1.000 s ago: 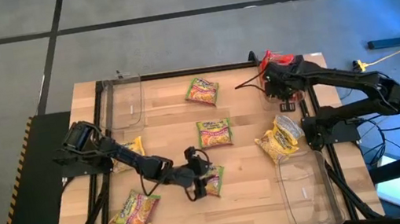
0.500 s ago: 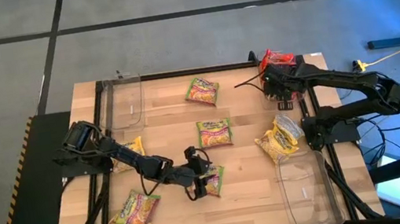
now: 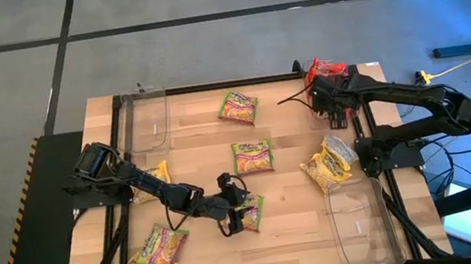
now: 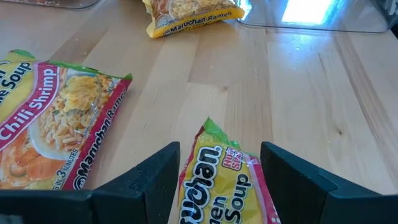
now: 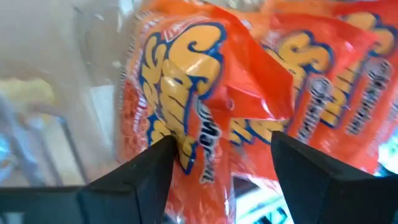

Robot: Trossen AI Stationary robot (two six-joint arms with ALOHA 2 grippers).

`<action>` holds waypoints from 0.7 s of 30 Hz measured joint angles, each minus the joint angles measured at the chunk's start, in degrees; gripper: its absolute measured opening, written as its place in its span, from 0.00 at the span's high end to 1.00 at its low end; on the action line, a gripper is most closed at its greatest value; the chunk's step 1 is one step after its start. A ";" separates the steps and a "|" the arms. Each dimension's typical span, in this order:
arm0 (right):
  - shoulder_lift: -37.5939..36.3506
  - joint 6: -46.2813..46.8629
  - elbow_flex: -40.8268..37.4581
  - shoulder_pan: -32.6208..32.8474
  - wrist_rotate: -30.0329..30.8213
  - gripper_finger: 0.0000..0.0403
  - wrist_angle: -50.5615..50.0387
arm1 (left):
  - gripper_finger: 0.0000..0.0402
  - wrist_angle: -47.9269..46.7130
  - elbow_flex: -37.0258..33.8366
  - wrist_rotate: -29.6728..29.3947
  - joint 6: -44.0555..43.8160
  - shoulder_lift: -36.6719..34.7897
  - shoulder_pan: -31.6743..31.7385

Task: Sort Maruchan noodles
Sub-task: Put the orange noodle pack into the top right transparent bin, then put the yellow noodle pack into the bottom transparent bin

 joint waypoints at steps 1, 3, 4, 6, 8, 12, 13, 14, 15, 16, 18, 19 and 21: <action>0.00 0.03 0.58 0.00 0.51 0.41 -0.71 | 0.46 0.00 0.00 0.00 0.00 0.00 0.00; -0.02 0.45 2.14 0.00 0.48 0.41 -1.73 | 0.46 0.00 0.00 0.00 0.00 0.00 0.00; -0.02 1.02 3.04 0.00 0.40 0.41 -2.58 | 0.46 0.00 0.00 0.00 0.00 0.00 0.00; -0.02 1.90 5.15 0.00 -0.42 0.41 -4.73 | 0.46 0.00 0.00 0.00 0.14 0.00 0.00; -0.02 3.47 7.21 0.00 -1.44 0.41 -7.41 | 0.46 0.01 0.00 0.02 0.77 0.00 0.00; -0.02 8.14 13.31 0.00 -5.76 0.41 -14.68 | 0.46 0.00 0.00 1.18 2.15 0.00 0.00; -0.02 9.58 15.40 0.00 -7.15 0.41 -16.90 | 0.46 0.00 0.00 1.88 2.40 0.00 0.00; -0.02 11.15 17.66 0.02 -8.32 0.41 -18.73 | 0.46 0.00 0.00 1.96 2.39 0.00 0.00; -0.03 12.95 20.04 0.02 -9.24 0.41 -20.36 | 0.46 0.00 0.00 1.96 2.38 0.00 0.00; -0.32 14.97 22.14 0.02 -10.71 0.41 -21.45 | 0.46 0.00 0.00 1.95 2.40 0.00 -0.02; -1.73 18.44 25.14 0.86 -16.28 0.41 -21.67 | 0.46 0.00 0.00 1.79 2.38 0.00 0.00; -2.66 19.83 25.80 1.92 -19.89 0.41 -20.38 | 0.46 0.00 0.00 1.81 2.38 -0.02 0.00; -5.08 21.81 25.59 5.15 -27.25 0.41 -16.01 | 0.46 -0.80 0.00 1.84 2.38 -0.89 0.00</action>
